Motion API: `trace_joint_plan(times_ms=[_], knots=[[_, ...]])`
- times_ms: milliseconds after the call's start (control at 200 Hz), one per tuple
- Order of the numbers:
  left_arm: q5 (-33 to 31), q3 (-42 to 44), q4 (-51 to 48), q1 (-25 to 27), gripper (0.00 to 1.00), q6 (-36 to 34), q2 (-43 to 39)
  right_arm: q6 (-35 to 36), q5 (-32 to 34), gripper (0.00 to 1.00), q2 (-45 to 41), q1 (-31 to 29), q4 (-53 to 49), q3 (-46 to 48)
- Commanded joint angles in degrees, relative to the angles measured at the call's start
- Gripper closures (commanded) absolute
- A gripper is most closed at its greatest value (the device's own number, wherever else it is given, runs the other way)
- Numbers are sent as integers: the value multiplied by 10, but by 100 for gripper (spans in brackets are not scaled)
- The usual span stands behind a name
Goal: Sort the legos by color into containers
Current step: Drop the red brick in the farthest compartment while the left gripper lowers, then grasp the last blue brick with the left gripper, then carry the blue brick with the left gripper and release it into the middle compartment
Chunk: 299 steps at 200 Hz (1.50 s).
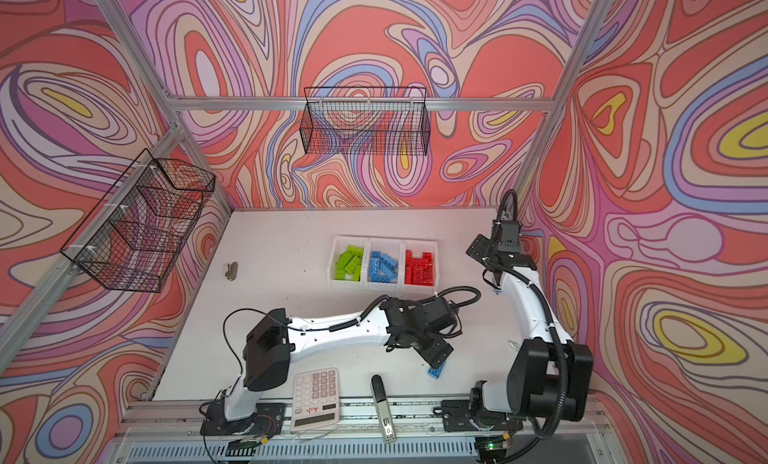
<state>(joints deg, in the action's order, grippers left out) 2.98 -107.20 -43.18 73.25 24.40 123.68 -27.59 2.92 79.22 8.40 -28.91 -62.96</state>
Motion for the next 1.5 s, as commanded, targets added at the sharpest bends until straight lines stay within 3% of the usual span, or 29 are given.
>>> trace_joint_plan(times_ms=[0, 255, 471, 606, 886, 966, 1217, 1492], knots=[[-6, -60, -93, 13, 14, 17, 55, -20, -16, 15, -13, 6, 40, 7], [-20, -169, -170, 18, 17, -3, 155, -54, -28, 16, -19, 7, 78, 14], [-21, -184, -181, 18, 25, -13, 178, -51, -19, 18, -33, 8, 76, 23], [-28, -181, -185, 17, 38, -18, 182, -54, -21, 20, -32, 8, 79, 29], [-39, -108, -122, 2, 76, -27, 122, -49, -30, 23, -33, 8, 81, 52], [-32, -78, -90, -13, 82, -32, 94, -50, -38, 24, -34, 8, 85, 70], [-71, -14, -54, -78, 86, -62, -27, -36, -49, 25, -52, 8, 74, 113], [-117, 17, 23, -222, 87, -93, -105, -35, -88, 28, -70, 6, 78, 172]])
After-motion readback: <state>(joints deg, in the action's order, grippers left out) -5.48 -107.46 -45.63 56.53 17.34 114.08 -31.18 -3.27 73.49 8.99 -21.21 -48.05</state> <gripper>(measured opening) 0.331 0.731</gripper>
